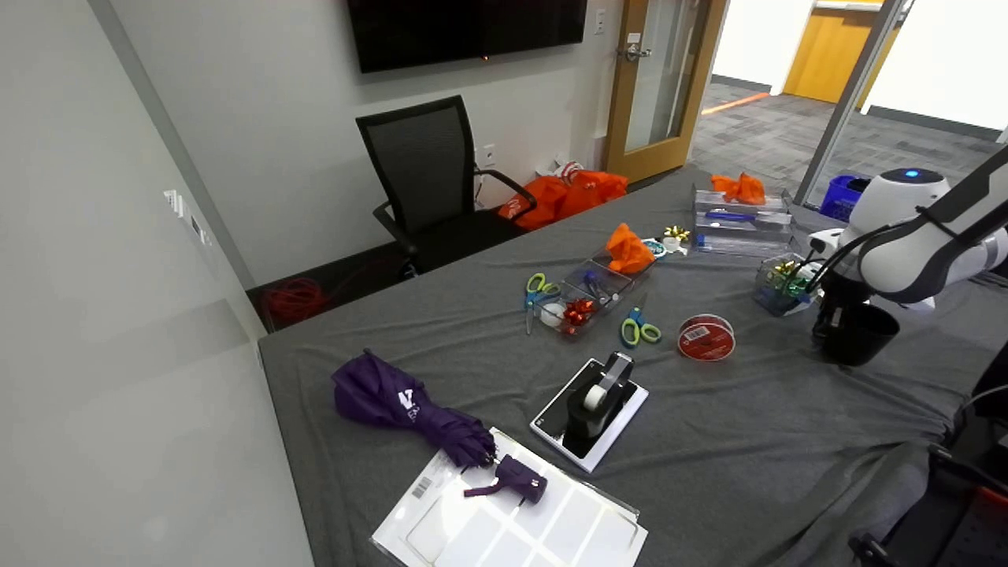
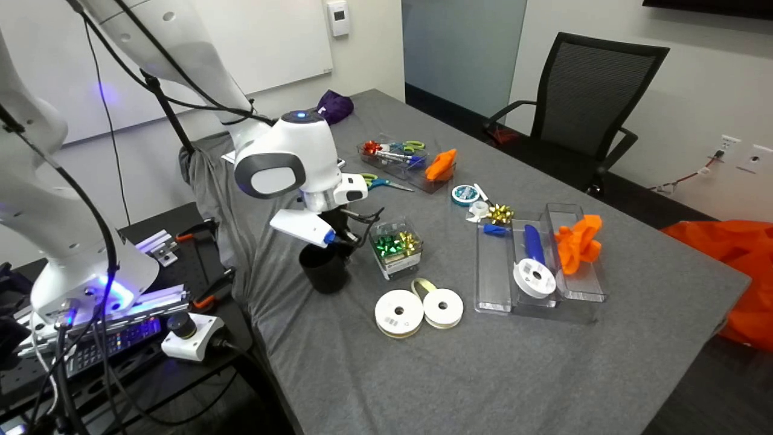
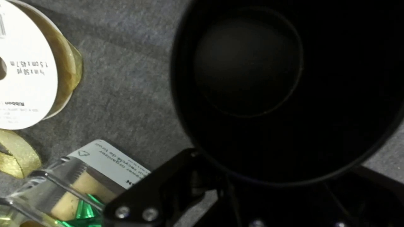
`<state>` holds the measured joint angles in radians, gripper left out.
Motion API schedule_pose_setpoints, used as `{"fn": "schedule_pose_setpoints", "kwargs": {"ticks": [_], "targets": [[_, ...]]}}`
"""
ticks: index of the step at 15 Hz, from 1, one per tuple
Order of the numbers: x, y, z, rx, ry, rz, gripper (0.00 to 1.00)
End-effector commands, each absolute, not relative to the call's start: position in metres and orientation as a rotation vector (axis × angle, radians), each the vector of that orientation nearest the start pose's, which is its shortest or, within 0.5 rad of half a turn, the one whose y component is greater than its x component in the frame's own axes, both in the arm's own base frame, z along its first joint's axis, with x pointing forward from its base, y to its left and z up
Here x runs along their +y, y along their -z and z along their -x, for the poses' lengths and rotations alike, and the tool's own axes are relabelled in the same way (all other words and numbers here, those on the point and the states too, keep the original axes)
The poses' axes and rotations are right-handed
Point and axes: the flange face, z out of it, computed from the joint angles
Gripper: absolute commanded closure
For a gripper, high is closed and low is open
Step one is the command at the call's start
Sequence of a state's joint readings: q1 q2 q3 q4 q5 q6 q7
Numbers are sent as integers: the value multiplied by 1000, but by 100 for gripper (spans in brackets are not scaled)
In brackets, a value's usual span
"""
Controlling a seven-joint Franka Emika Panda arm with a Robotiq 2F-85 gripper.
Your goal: Move the black cup to the right
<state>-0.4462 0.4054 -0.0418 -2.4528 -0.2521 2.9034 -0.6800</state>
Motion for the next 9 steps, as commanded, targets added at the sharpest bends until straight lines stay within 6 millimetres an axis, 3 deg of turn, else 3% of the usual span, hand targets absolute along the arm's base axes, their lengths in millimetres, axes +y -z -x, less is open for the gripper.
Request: {"fn": "schedule_pose_setpoints", "kwargs": {"ticks": [1,9], "targets": [[-207,-142,-425,-736,-15,3079,95],[-213,-145,-423,-750,-20,3076,95]]}}
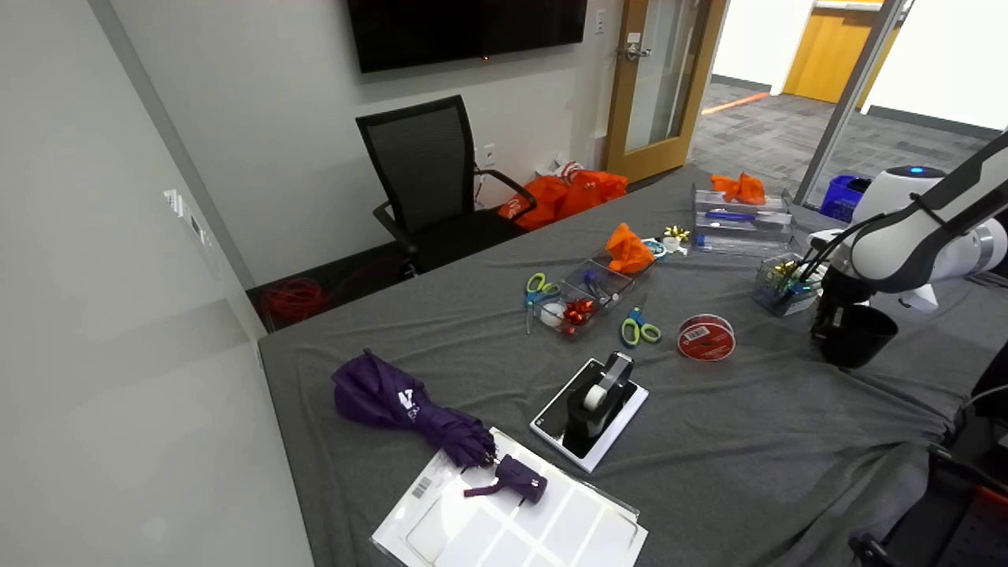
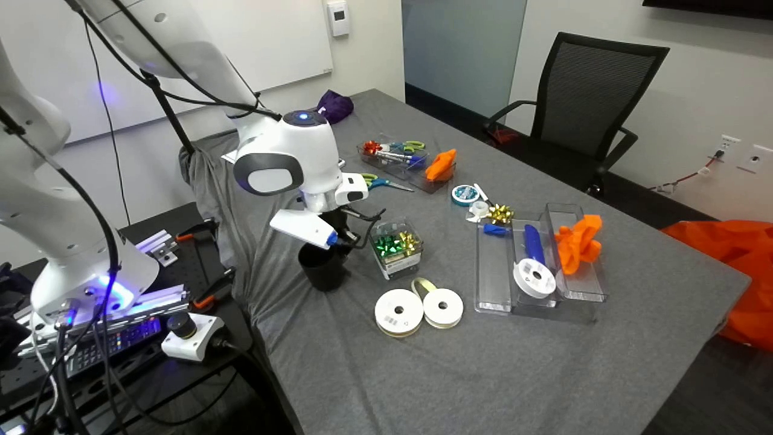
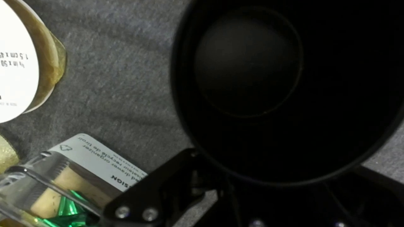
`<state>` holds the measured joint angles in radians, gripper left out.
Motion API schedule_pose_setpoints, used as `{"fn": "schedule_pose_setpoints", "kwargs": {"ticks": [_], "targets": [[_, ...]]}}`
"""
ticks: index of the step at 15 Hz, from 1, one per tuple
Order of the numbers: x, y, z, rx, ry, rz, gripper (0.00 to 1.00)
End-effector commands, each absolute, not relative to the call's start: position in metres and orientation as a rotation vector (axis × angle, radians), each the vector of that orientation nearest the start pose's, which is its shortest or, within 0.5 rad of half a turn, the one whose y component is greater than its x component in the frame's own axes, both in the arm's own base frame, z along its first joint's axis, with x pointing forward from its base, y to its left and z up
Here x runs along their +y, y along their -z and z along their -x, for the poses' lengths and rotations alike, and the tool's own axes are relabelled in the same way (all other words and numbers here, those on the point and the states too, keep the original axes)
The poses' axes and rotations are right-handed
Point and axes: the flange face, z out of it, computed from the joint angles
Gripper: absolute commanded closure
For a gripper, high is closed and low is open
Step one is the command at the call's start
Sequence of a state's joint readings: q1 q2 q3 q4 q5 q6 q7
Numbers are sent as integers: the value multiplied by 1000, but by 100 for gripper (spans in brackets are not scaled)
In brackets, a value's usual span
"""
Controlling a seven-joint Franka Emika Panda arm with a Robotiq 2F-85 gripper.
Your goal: Move the black cup to the right
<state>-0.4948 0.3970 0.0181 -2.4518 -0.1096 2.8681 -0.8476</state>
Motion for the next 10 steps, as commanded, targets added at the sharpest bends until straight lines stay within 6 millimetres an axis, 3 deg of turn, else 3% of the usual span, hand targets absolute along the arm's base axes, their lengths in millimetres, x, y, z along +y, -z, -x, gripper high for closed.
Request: {"fn": "schedule_pose_setpoints", "kwargs": {"ticks": [1,2,4,10], "targets": [[-214,-146,-423,-736,-20,3085,95],[-214,-146,-423,-732,-26,3091,57],[-214,-147,-423,-719,-31,3099,50],[-209,-156,-424,-643,-22,3102,8]]}}
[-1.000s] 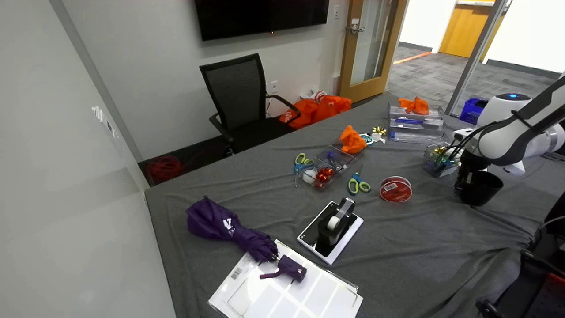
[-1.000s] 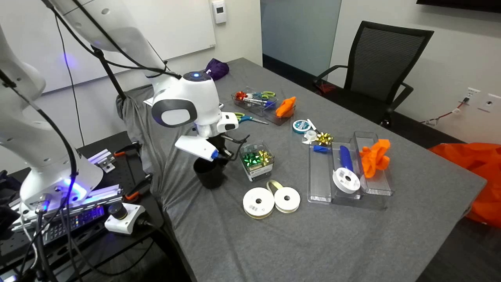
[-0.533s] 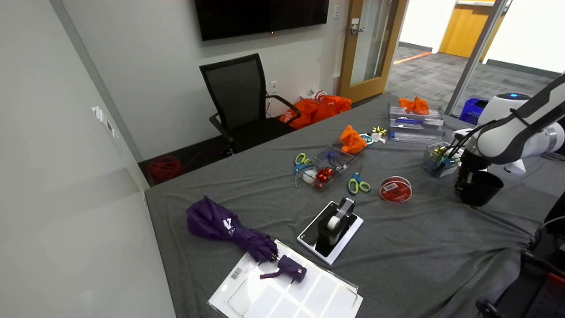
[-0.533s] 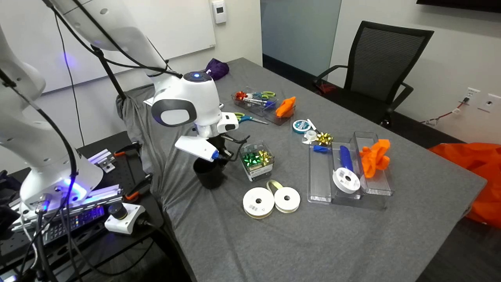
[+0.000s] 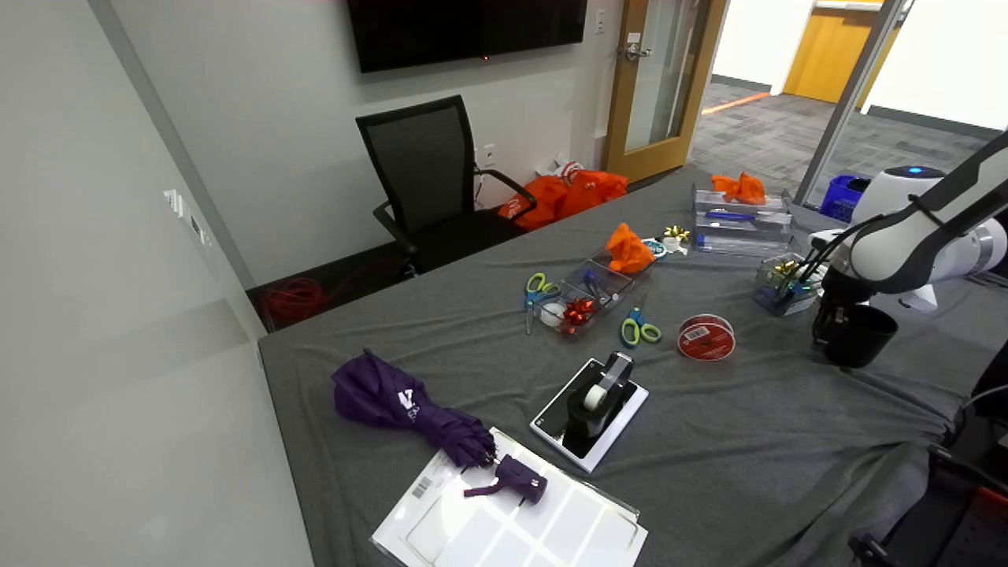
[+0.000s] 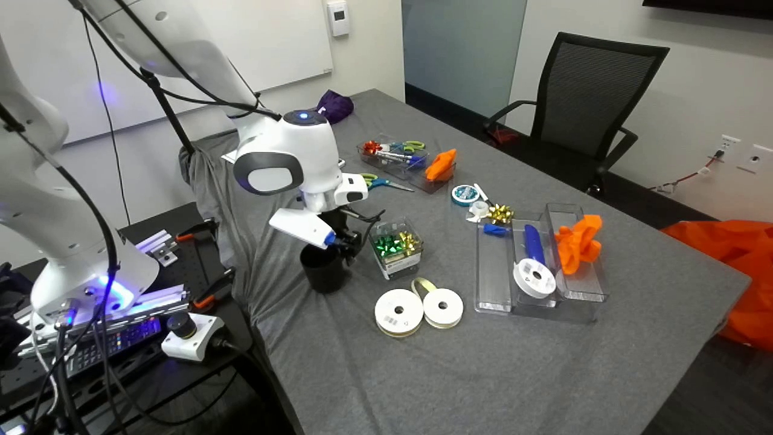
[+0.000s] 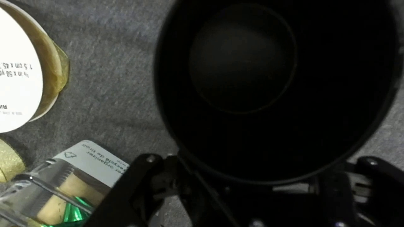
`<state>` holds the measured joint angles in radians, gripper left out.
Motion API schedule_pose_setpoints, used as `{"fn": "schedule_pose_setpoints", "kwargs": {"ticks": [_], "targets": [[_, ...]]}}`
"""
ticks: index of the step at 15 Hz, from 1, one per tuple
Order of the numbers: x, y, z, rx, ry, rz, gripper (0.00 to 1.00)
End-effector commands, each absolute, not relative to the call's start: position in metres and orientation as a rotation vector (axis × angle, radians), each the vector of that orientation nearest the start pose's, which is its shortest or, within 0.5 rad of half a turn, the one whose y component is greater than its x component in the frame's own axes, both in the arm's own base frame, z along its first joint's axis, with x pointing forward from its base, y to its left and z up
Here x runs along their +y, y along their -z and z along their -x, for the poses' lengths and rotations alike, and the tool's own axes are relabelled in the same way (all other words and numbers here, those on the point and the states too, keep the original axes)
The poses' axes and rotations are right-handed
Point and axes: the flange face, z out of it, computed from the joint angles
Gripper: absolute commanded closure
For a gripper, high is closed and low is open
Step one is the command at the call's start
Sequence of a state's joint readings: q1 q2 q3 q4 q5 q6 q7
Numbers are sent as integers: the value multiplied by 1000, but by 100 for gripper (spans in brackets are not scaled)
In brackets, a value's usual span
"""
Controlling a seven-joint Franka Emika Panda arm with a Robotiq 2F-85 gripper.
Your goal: Move the black cup to the right
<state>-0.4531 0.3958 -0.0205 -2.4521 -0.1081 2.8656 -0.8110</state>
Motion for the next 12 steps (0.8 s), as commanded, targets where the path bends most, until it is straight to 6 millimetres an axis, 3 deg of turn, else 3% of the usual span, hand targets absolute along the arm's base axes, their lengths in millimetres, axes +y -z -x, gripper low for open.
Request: {"fn": "schedule_pose_setpoints", "kwargs": {"ticks": [1,7,12], "targets": [[-207,-158,-424,-613,-20,3099,2],[-189,-191,-429,-406,-3,3051,0],[-148,-221,-434,21,27,3077,0]]}}
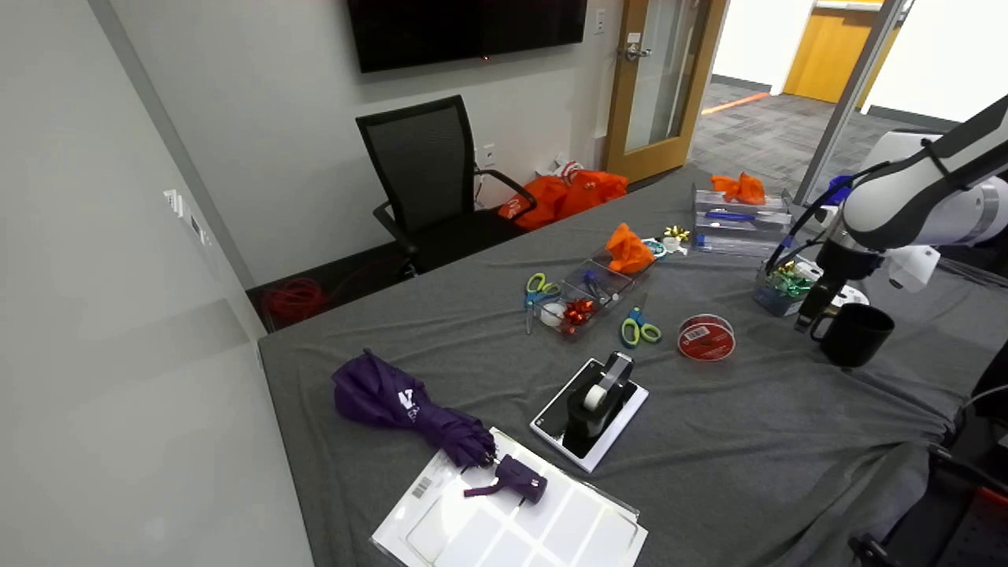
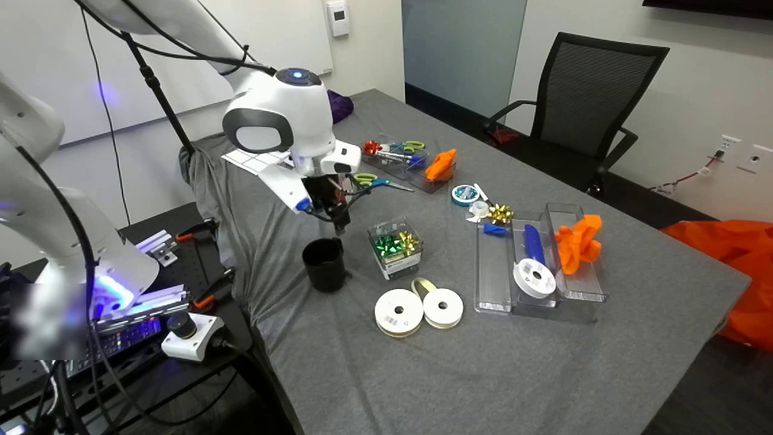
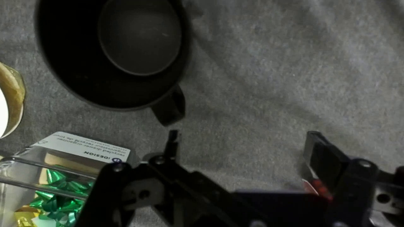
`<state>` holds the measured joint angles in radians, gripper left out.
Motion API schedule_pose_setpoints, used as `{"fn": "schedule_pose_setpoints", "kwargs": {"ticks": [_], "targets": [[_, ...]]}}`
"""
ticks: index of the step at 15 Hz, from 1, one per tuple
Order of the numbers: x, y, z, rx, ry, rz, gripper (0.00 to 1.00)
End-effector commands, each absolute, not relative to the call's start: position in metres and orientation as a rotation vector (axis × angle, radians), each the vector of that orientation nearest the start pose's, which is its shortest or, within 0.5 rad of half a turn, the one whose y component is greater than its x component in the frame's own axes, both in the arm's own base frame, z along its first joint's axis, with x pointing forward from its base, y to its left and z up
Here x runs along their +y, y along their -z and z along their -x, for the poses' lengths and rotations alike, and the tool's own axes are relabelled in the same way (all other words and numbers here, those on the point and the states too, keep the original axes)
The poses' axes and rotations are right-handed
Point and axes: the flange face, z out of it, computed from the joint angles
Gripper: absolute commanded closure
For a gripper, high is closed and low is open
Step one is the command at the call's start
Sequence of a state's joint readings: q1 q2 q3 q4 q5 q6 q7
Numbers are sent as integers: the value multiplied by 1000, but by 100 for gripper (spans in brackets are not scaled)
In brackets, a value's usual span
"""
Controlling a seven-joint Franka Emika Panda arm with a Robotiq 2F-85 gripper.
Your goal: Move the black cup to the right
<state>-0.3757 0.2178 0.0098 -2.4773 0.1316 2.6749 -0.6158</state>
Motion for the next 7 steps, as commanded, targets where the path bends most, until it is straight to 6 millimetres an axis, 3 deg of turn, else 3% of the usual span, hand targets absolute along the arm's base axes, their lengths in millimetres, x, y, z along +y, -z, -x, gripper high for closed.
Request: {"fn": "schedule_pose_setpoints", "kwargs": {"ticks": [1,7], "targets": [[-138,-225,-436,108,37,3083,0],[-86,-236,-439,665,33,3030,0]]}}
